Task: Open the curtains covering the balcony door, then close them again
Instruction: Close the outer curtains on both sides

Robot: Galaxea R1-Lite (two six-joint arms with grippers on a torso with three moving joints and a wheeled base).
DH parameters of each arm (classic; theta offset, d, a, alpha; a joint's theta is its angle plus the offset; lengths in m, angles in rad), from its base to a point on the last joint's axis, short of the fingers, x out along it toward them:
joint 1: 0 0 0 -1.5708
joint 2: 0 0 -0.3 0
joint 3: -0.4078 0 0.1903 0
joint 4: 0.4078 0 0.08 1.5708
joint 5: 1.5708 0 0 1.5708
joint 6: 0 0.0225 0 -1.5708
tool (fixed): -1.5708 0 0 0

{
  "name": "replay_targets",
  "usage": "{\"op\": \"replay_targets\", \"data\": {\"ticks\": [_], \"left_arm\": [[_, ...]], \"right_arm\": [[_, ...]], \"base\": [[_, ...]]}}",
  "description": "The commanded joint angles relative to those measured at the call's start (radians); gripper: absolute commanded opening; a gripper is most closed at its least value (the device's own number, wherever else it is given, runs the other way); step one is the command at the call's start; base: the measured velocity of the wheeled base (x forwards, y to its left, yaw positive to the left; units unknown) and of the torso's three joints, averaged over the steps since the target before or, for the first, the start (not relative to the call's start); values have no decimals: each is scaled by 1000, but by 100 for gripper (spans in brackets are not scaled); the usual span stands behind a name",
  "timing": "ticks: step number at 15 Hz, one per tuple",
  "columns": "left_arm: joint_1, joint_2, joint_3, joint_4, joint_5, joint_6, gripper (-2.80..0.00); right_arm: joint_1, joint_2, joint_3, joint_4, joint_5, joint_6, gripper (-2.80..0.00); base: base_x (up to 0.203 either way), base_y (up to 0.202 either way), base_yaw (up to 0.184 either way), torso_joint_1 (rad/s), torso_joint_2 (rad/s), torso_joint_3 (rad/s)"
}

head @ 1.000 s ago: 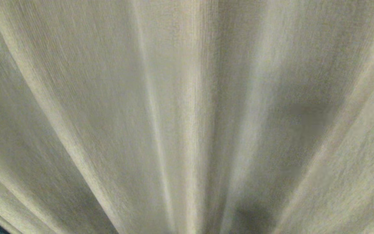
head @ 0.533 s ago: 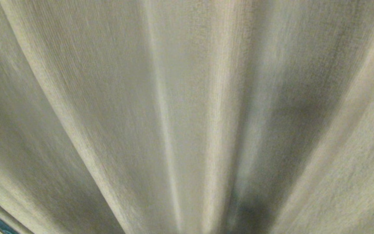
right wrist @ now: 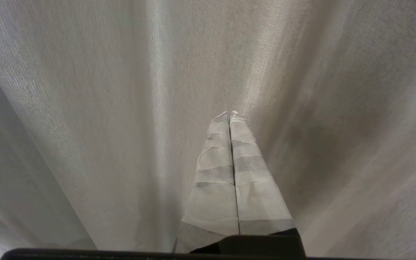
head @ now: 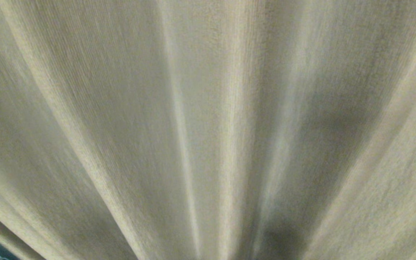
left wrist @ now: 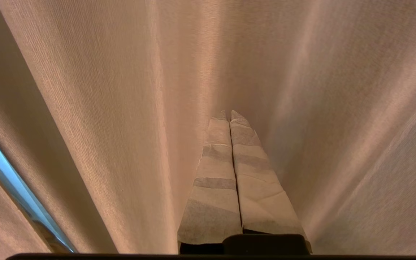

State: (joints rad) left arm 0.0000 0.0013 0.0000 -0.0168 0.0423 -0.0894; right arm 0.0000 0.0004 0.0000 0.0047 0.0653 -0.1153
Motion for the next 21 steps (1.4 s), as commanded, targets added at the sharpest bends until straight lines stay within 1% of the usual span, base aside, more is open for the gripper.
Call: {"op": "replay_targets", "data": {"ticks": [1,3,5,21], "left_arm": [[0,0,0,0,1,-1,-280],[0,0,0,0,1,-1,-280],[0,0,0,0,2,-1,-280],[0,0,0,0,1,-3,-280]], "right_arm": [[0,0,0,0,1,-1,-280],[0,0,0,0,1,0,-280],[0,0,0,0,1,-1,-280],[0,0,0,0,1,-1,-280]], "base": [[0,0,0,0,0,0],[0,0,0,0,0,0],[3,121,-6,0,2,0],[0,193,-1,2,2,3]]}}
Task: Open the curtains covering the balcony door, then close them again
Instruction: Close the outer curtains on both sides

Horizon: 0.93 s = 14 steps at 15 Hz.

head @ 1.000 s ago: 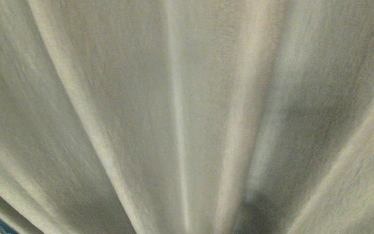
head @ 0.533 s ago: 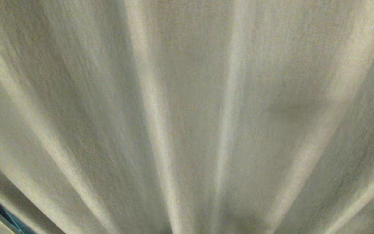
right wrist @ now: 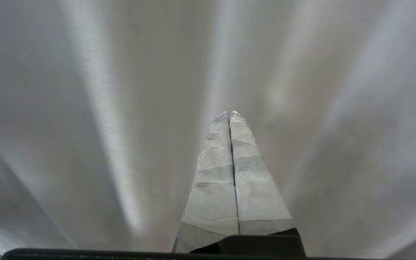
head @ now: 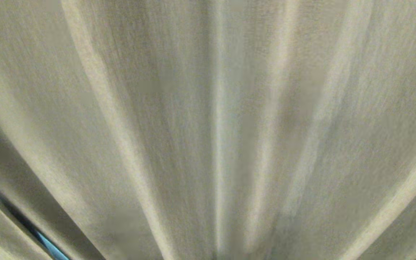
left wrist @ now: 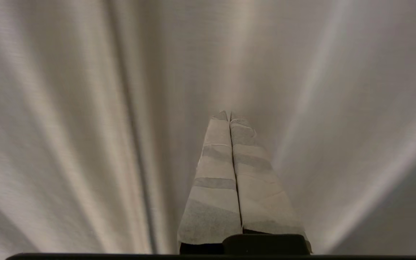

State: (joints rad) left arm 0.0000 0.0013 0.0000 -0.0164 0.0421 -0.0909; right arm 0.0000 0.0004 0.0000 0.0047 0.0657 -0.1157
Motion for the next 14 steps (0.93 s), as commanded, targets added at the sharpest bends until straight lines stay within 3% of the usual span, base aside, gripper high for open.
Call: {"op": "replay_targets", "data": {"ticks": [1,14], "left_arm": [[0,0,0,0,1,-1,-280],[0,0,0,0,1,-3,-280]], "right_arm": [[0,0,0,0,0,-1,-280],[0,0,0,0,0,-1,-280]], "base": [[0,181,2,2,8,0],[0,189,0,4,3,2]]}}
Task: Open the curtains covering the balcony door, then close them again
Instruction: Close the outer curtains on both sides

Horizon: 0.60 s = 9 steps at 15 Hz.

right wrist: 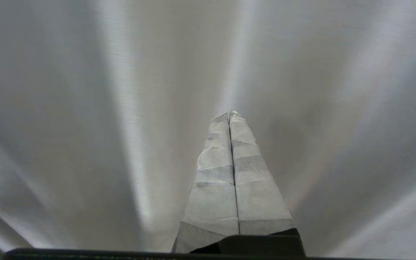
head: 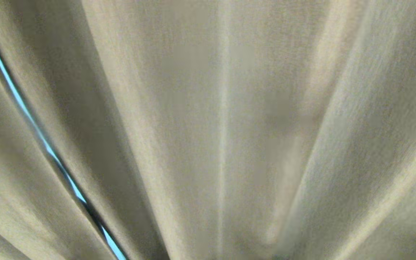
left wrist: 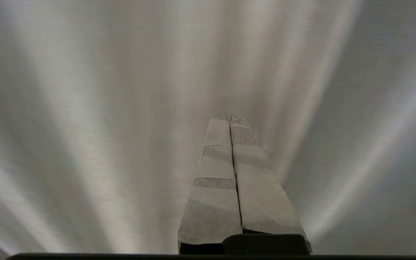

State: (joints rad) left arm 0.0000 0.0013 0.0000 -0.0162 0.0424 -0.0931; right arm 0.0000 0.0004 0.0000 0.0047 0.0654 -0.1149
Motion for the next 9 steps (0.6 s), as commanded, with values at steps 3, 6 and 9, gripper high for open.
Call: {"op": "replay_targets", "data": {"ticks": [3,6,9], "left_arm": [[0,0,0,-1,1,0,-280],[0,0,0,-1,1,0,-280],[0,0,0,-1,1,0,-280]], "right_arm": [[0,0,0,0,1,-2,-280],[0,0,0,0,1,-2,-280],[0,0,0,0,0,-2,-280]], "base": [[0,190,0,0,5,2],[0,192,-1,2,0,2],[0,190,-2,3,4,-2]]}}
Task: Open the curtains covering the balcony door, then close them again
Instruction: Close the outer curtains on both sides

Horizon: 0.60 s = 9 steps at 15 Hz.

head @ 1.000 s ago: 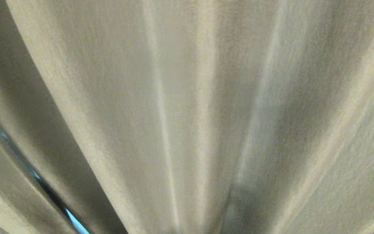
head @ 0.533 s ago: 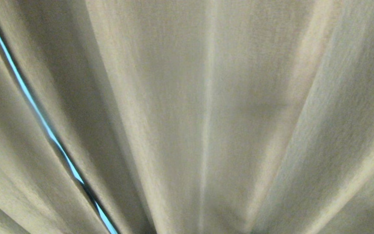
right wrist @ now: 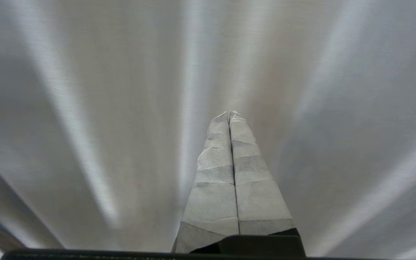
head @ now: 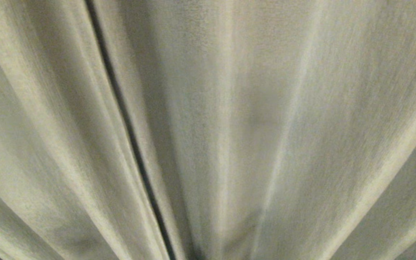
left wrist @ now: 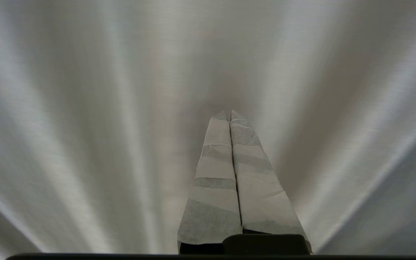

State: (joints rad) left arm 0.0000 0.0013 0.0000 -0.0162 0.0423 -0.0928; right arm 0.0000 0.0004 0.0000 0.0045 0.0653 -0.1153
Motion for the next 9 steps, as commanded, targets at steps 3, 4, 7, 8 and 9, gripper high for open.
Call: {"op": "replay_targets", "data": {"ticks": [3,4,7,8,9], "left_arm": [[0,0,0,-1,1,-1,-280],[0,0,0,-1,1,-1,-280],[0,0,0,-1,1,-1,-280],[0,0,0,-1,1,-1,-280],[0,-1,0,-1,1,-1,-280]], "right_arm": [[0,0,0,0,1,-1,-280],[0,0,0,0,1,-1,-280],[0,0,0,0,1,-1,-280],[0,0,0,0,1,-1,-280],[0,0,0,0,1,-1,-280]], "base": [[0,192,0,-1,2,4],[0,196,5,2,9,2],[0,194,2,5,5,1],[0,194,0,8,1,5],[0,192,1,1,4,5]]}}
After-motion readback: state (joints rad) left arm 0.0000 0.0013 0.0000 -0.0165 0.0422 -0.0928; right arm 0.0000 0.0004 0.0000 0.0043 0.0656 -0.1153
